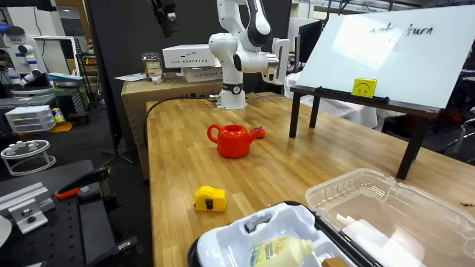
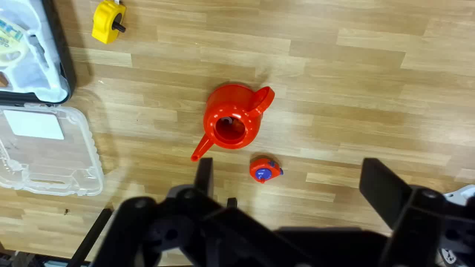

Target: Move the measuring tape slightly to the left

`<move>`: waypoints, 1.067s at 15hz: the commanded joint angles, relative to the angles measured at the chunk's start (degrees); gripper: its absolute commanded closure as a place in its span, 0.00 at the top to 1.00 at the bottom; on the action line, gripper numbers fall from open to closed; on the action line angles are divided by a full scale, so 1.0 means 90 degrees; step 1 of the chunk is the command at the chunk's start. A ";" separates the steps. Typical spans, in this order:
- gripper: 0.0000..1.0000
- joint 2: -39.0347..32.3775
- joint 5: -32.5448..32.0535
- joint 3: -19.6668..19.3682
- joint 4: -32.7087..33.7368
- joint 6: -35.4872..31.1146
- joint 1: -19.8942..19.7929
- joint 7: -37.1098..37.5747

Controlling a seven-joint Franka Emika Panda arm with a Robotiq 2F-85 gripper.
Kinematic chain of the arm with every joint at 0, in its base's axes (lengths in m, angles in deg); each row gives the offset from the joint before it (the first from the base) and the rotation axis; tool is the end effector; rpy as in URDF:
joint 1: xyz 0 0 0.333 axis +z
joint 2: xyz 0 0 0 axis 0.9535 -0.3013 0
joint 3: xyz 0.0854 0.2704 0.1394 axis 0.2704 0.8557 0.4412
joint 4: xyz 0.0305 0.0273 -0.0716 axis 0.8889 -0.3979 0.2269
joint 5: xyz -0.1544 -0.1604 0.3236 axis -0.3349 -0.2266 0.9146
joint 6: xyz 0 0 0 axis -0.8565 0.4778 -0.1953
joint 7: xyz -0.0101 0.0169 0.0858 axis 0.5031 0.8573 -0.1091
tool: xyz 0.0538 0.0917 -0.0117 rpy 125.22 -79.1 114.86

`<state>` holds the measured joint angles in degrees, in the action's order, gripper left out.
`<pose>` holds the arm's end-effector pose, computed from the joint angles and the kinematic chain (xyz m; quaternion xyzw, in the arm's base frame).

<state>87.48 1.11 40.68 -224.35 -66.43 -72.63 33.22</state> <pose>0.3943 0.1949 0.4457 0.9872 -0.0733 0.1261 0.0637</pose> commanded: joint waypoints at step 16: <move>1.00 -0.0204 0.0051 -0.0925 -0.0150 -0.0183 0.0310 -0.0305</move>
<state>87.02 1.11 35.41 -225.59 -66.48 -70.76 32.48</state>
